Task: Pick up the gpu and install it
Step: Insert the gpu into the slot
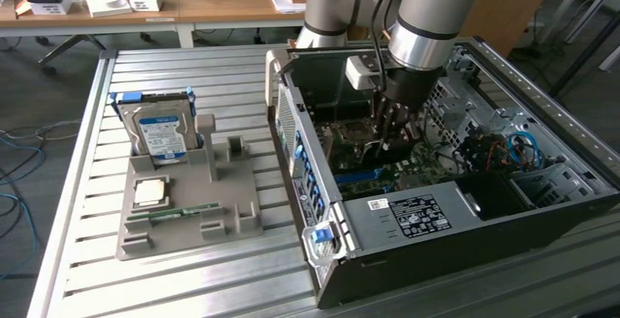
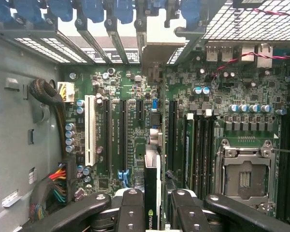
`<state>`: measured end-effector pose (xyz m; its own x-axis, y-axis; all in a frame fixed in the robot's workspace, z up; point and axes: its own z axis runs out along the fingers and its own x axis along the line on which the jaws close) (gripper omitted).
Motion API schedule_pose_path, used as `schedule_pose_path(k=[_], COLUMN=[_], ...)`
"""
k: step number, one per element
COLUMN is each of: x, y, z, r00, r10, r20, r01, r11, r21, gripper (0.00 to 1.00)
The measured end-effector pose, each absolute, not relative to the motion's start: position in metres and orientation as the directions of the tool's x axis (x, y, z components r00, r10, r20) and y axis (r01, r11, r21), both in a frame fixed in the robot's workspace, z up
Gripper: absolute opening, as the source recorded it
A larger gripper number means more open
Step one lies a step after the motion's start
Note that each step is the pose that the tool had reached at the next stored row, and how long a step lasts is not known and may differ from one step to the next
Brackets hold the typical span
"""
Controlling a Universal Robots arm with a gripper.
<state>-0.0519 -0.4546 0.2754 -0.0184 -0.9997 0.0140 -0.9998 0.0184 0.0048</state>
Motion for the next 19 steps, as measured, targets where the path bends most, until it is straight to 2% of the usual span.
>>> schedule_pose_path(k=[19], x=[-0.063], y=[-0.454], z=[0.274], r00=[-0.018], r10=[-1.0], r20=[0.014], r01=[-1.0], r11=[0.018], r21=[0.005], gripper=[0.26])
